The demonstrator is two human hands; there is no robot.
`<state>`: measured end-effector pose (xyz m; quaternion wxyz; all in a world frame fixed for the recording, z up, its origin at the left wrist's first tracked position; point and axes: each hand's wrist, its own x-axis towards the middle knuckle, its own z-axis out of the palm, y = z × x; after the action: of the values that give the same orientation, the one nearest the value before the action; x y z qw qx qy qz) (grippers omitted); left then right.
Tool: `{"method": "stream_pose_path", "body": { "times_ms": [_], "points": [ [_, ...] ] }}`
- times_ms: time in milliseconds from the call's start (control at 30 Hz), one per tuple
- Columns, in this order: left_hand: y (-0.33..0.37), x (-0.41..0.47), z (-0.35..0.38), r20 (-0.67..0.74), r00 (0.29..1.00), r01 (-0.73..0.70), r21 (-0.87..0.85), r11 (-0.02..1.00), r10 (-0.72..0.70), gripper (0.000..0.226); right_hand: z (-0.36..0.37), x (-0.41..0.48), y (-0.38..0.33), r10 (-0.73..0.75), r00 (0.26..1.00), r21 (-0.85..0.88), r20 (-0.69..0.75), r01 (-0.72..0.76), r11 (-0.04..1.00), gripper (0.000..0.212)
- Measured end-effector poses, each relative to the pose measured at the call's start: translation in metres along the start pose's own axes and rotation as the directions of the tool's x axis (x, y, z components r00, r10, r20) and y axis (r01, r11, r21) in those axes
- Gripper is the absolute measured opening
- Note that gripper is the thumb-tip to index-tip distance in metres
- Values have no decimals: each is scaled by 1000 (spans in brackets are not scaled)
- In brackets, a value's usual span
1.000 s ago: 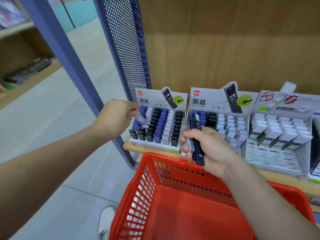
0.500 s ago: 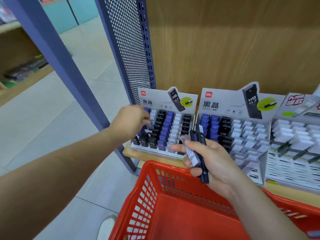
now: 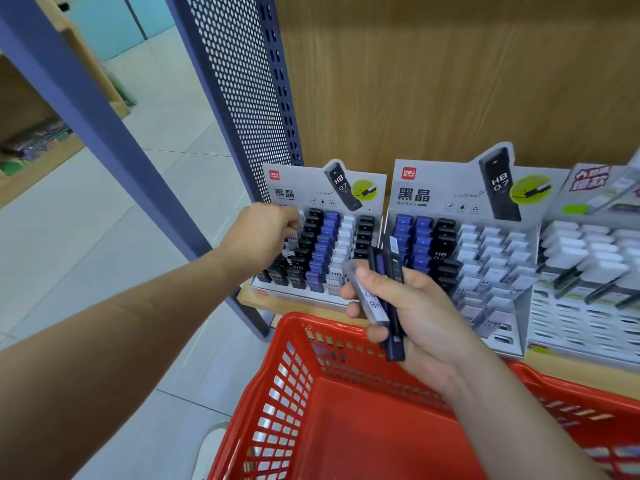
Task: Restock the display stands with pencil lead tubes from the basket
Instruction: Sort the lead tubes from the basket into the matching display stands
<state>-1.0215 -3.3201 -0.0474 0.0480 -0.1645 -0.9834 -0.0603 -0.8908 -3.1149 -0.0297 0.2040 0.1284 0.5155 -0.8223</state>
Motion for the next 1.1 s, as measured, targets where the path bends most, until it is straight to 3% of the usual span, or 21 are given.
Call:
{"method": "stream_pose_path", "body": {
  "times_ms": [167, 200, 233, 267, 300, 333, 367, 433, 533, 667, 767, 900, 1000, 1100],
  "points": [
    [8, 2, -8, 6, 1000, 4, 78, 997, -4, 16, 2, 0, -2, -62, 998, 33, -17, 63, 997, 21],
    [16, -1, -15, -1, 999, 33, -9, 999, -33, 16, 3, -1, -3, -77, 997, 45, -25, 78, 996, 19],
    [27, -6, -24, 37, 995, 103, -203, 974, -97, 17, 4, -3, -5, -89, 995, 65, -33, 91, 994, 17],
    [41, -13, -35, 155, 976, 209, -463, 861, -154, 19, 5, -4, -6, -101, 994, 93, -41, 104, 990, 15],
    [54, -22, -47, 320, 937, 331, -677, 657, -142, 24, 6, -5, -7, -113, 993, 124, -45, 118, 985, 14],
    [65, -31, -57, 464, 883, 439, -768, 467, -66, 32, 7, -6, -8, -131, 990, 145, -49, 136, 980, 12],
    [73, -41, -65, 553, 833, 504, -772, 386, 18, 39, 7, -7, -8, -155, 987, 145, -51, 161, 976, 11],
    [84, -60, -74, 623, 771, 547, -754, 363, 132, 42, 7, -9, -9, -207, 976, 120, -73, 215, 969, 5],
    [91, -72, -75, 563, 821, 519, -805, 289, 93, 29, 9, -14, -10, -249, 961, 72, -125, 259, 963, 12],
    [86, -65, -77, 446, 894, 437, -841, 318, -48, 19, 9, -15, -11, -285, 928, -41, -240, 284, 958, 17],
    [78, -60, -83, 403, 911, 406, -846, 345, -86, 13, 10, -15, -11, -305, 924, -166, -231, 271, 948, 19],
    [61, -49, -88, 306, 947, 305, -765, 568, -95, 13, 12, -12, -10, -221, 962, -225, -164, 182, 957, 11],
    [33, -36, -90, 132, 976, 217, -587, 780, -171, 16, 8, -9, -14, -39, 995, 75, -93, 46, 996, 16],
    [10, -29, -81, 0, 975, 206, -361, 909, -221, 10, 1, -9, -17, 6, 1000, 377, 13, -11, 926, 30]
  ]
}}
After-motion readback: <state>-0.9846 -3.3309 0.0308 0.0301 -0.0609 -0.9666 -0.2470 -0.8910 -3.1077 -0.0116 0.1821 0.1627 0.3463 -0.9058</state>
